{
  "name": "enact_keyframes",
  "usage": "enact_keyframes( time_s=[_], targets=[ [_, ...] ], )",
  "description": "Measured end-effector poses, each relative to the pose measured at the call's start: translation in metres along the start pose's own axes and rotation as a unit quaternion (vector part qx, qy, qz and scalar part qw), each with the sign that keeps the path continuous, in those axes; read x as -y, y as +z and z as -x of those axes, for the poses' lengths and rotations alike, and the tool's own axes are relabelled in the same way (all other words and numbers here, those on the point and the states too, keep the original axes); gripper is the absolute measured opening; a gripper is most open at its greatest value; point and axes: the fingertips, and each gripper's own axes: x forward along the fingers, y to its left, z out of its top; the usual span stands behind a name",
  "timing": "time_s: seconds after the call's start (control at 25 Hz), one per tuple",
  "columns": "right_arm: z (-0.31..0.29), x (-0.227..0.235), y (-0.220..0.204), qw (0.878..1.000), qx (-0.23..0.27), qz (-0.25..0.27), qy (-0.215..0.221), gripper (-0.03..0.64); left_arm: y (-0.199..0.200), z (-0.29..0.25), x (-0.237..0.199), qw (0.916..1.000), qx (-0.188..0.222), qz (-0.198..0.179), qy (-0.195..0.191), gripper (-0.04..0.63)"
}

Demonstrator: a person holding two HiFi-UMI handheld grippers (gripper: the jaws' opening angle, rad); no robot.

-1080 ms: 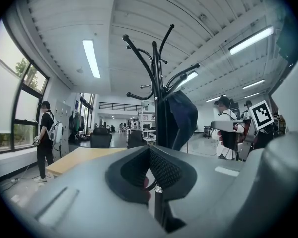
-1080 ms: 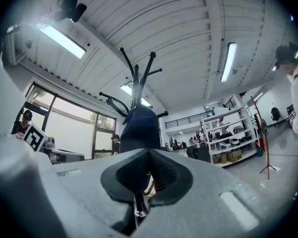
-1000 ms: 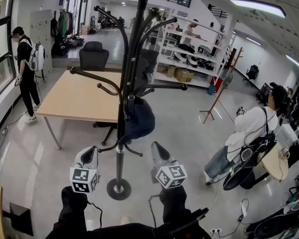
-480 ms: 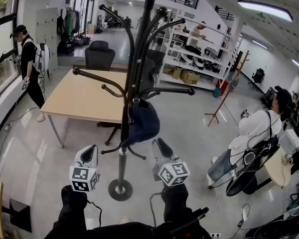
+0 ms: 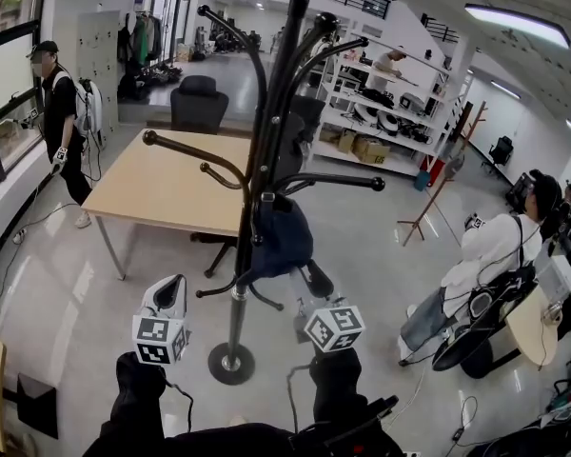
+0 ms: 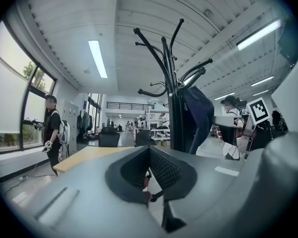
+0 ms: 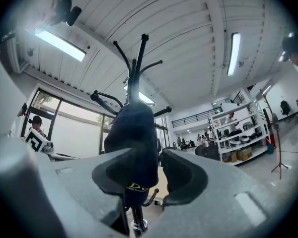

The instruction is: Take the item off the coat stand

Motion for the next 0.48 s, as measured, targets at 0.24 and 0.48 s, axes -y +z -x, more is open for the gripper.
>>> enact_keyframes(
  time_s=[0.24, 0.48],
  targets=[
    [-0.0061, 0.0009, 0.0002, 1.000, 0.003, 0.005, -0.001, 0.146, -0.0017, -0.0017, -0.0022, 1.0000, -0.010, 0.000, 0.002, 0.002],
    [-0.0070, 0.0027, 0.0025, 1.000, 0.005, 0.011, -0.008, 0.096, 0.0005, 0.0003, -0.0074, 0.9999, -0.002, 0.003, 0.010, 0.002]
  ],
)
